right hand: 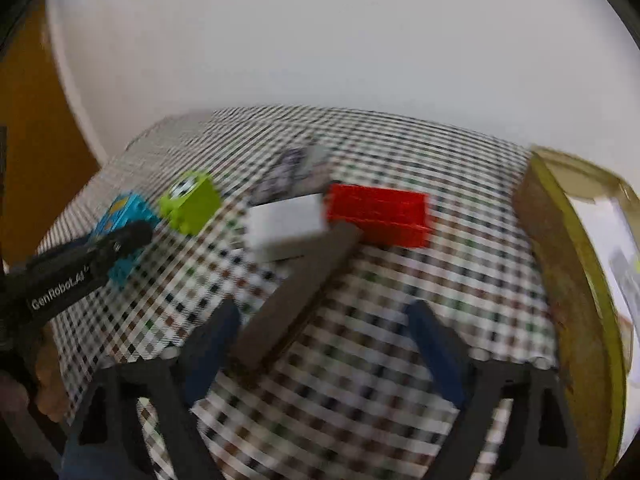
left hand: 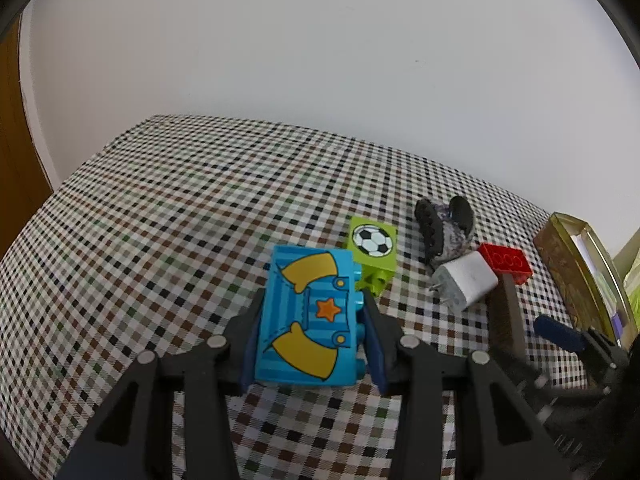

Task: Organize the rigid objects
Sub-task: 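Grasp the brown bar with the right gripper while the left holds the blue brick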

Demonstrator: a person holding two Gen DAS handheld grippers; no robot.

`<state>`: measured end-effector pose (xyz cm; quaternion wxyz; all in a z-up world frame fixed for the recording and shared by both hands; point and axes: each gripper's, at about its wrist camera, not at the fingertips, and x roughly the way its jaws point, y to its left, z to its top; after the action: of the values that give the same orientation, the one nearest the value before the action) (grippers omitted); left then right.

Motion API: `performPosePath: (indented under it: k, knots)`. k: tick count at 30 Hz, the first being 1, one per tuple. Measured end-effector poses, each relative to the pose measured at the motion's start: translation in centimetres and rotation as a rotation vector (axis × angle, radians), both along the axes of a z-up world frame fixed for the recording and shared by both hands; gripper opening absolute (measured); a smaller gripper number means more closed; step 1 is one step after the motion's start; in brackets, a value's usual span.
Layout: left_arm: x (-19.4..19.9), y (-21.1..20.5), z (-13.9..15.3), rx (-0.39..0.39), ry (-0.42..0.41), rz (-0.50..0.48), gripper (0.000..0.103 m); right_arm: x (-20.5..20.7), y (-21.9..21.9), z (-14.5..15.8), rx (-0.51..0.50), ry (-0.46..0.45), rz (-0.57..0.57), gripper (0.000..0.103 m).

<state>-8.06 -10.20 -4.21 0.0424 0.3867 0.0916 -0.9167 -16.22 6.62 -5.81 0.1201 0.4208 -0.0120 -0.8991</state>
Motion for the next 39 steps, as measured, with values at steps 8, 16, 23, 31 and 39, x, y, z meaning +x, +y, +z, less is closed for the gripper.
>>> performPosePath:
  k: [8,16,23,31,39]
  knots:
    - [0.2,0.1,0.2,0.009,0.004,-0.004,0.043,0.9,3.3,0.0,-0.069,0.0,-0.078,0.049]
    - [0.4,0.6,0.4,-0.021,0.02,-0.002,0.043,0.6,1.2,0.4,0.003,0.037,-0.015,0.049]
    - [0.1,0.6,0.4,-0.055,0.04,-0.014,0.043,-1.2,-0.1,-0.2,0.039,0.01,0.0,0.028]
    - [0.8,0.7,1.3,-0.091,0.12,-0.015,0.043,0.3,1.4,0.3,-0.042,0.045,-0.012,0.017]
    - [2.7,1.0,2.5,-0.07,0.245,-0.059,0.043,2.7,2.8,3.8,-0.243,0.204,0.01,0.017]
